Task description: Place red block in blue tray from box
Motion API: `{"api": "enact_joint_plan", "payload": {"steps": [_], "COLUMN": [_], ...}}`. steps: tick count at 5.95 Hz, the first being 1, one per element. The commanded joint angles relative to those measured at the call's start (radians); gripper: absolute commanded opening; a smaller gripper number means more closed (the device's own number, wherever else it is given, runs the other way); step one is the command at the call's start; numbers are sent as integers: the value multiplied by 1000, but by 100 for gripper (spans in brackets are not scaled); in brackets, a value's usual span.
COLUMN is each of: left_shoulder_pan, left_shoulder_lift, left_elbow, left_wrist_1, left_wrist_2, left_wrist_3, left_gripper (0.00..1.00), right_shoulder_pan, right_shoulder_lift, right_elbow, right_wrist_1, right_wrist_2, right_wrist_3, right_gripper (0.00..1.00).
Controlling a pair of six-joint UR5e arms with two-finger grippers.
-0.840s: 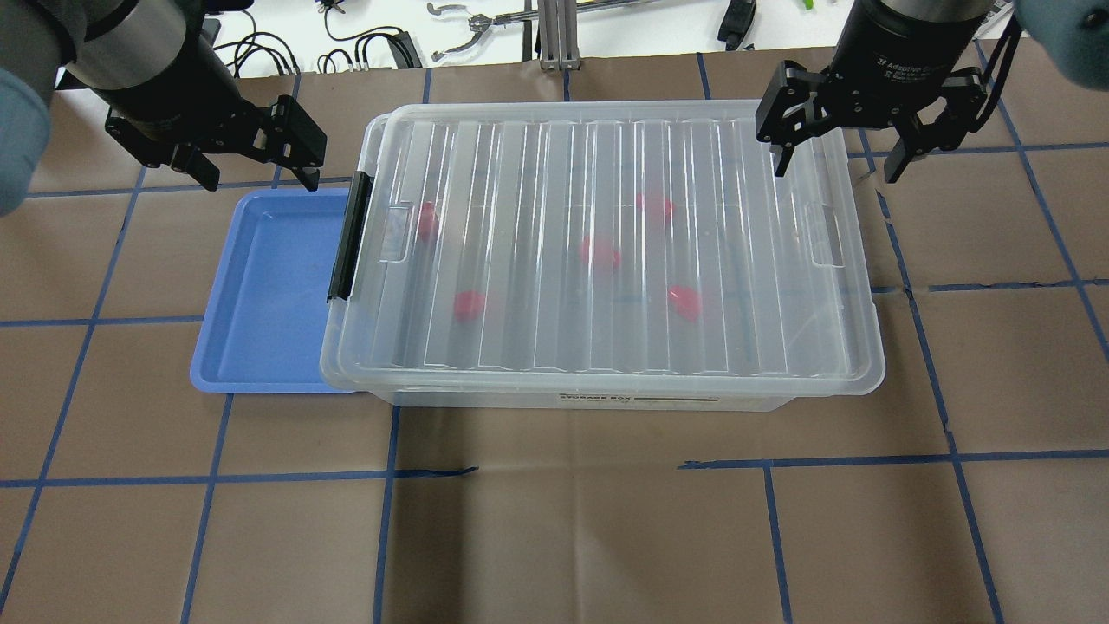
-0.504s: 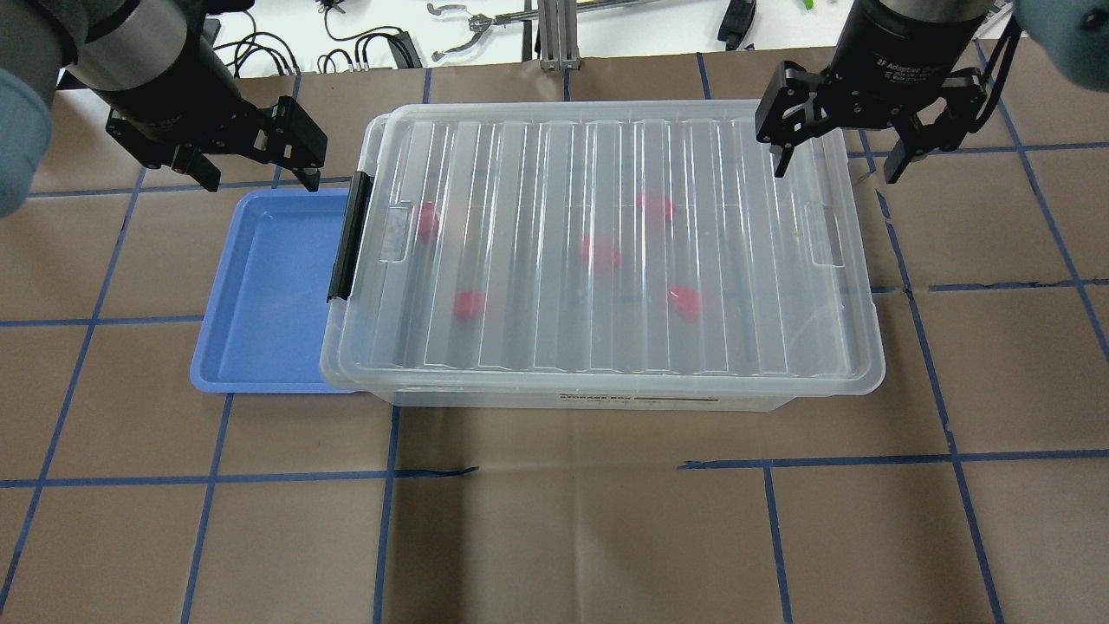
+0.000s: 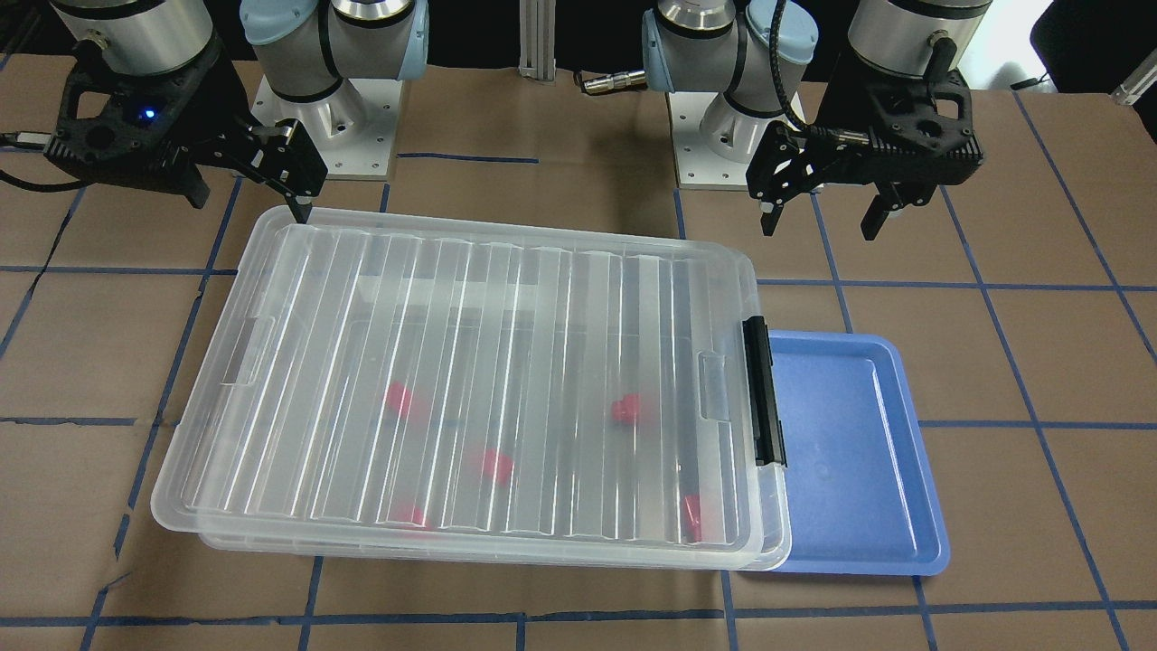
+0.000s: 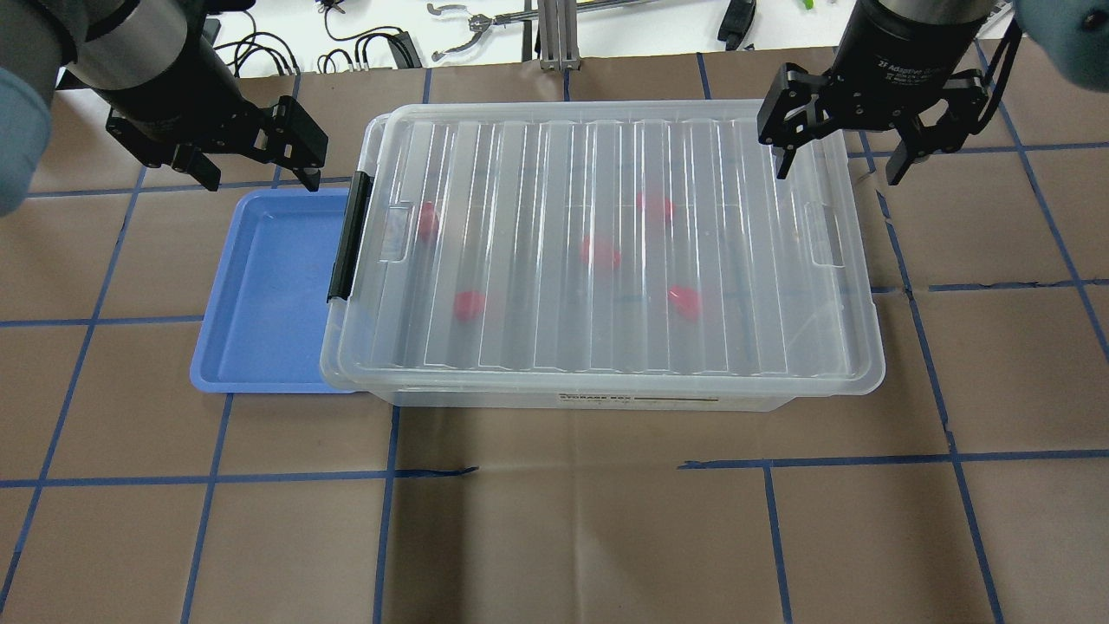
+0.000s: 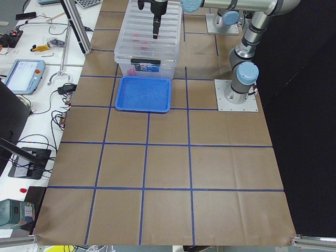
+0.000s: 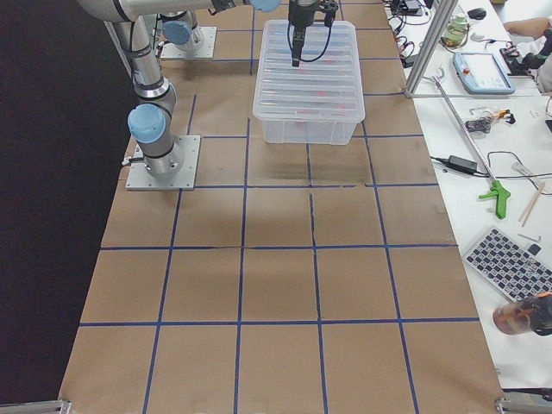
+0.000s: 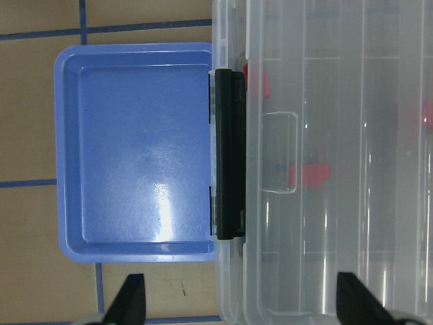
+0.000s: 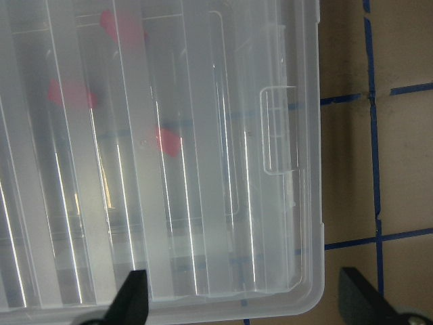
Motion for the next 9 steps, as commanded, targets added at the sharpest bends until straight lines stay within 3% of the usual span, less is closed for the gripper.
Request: {"api": "enact_joint_plan", "payload": {"steps": [1, 4, 9], "left_shoulder_pan": [1, 1, -1], "left_shoulder_lift": [-3, -5, -6], "left_elbow": [11, 10, 0], "left_wrist_1": [-8, -8, 3], "left_wrist_2": [1, -1, -1], "left_wrist_3": [-3, -4, -12], "left_gripper": [98, 98, 98], "right_shoulder_pan": [-16, -176, -208], "right_shoulder_lift": [2, 21, 74], "right_elbow": [2, 34, 303], "right_wrist_1": [-9, -33, -368], "right_wrist_2": [-3, 10, -1], "right_wrist_3": [-6, -195, -282], "right_gripper": [100, 100, 100]}}
